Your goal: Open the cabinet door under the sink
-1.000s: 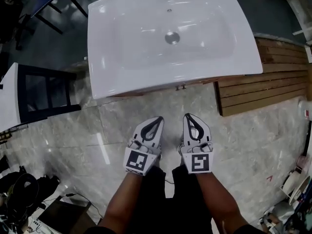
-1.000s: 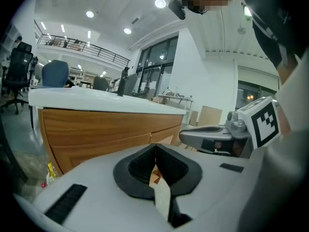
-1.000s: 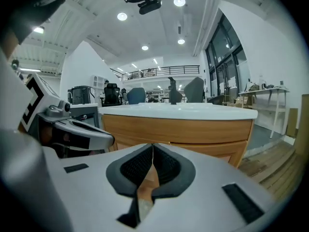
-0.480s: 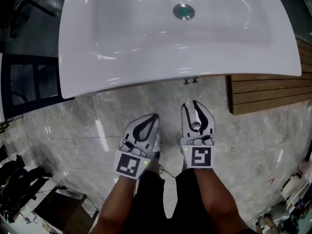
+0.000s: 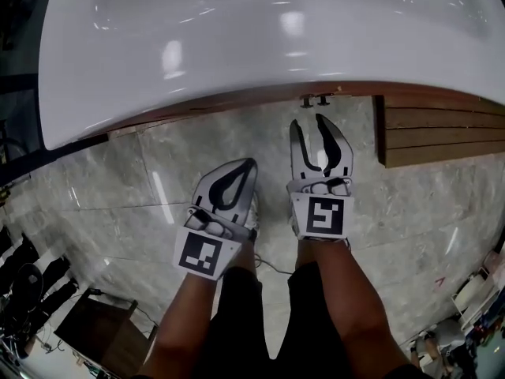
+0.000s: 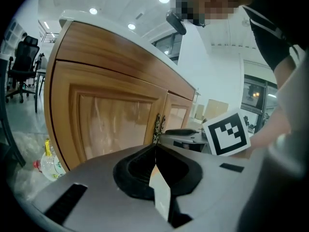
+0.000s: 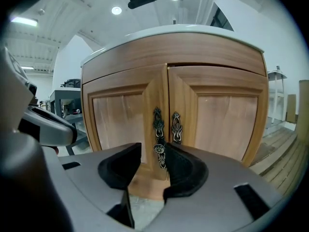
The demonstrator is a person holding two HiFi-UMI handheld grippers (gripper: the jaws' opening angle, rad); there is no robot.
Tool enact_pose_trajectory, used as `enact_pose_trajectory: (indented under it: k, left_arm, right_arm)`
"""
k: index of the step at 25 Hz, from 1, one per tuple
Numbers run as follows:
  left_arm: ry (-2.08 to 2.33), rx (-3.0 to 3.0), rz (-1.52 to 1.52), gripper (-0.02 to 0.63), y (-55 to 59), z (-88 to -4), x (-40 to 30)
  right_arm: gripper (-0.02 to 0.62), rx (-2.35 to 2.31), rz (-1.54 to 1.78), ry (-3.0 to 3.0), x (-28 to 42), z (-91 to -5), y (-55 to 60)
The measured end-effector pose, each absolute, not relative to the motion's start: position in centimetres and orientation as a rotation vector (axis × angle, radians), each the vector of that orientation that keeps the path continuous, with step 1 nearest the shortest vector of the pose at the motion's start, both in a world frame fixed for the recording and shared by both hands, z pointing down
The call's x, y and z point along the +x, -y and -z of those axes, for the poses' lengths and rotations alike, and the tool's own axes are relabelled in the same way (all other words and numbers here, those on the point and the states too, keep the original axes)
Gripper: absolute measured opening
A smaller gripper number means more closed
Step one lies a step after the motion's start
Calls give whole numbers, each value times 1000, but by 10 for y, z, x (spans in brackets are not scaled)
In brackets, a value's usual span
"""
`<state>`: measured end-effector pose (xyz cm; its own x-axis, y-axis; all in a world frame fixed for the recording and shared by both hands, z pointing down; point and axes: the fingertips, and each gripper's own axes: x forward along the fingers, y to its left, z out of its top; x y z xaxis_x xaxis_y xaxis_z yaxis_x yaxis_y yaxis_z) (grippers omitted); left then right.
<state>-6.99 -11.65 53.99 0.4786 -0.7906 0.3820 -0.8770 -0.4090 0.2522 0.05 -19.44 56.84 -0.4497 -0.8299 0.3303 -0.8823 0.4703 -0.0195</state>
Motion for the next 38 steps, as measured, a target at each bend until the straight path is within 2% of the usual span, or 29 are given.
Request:
enact_pose_trajectory:
  k: [11, 15, 21, 38]
  left_arm:
    - [1375, 2309, -305, 23, 113, -546, -78]
    - [1374, 2307, -308, 23, 118, -549, -77]
    - [1395, 2291, -285, 23, 122, -550, -91]
    - [1407, 2290, -285, 23, 112, -552, -112]
  right_arm:
    - [163, 1529, -240, 2424, -6, -579, 218]
    - [98, 1583, -236, 2379, 4, -581, 222]
    - [112, 1575, -248, 2342, -3, -589, 219]
    - [94, 1539, -285, 2333, 2, -596, 208]
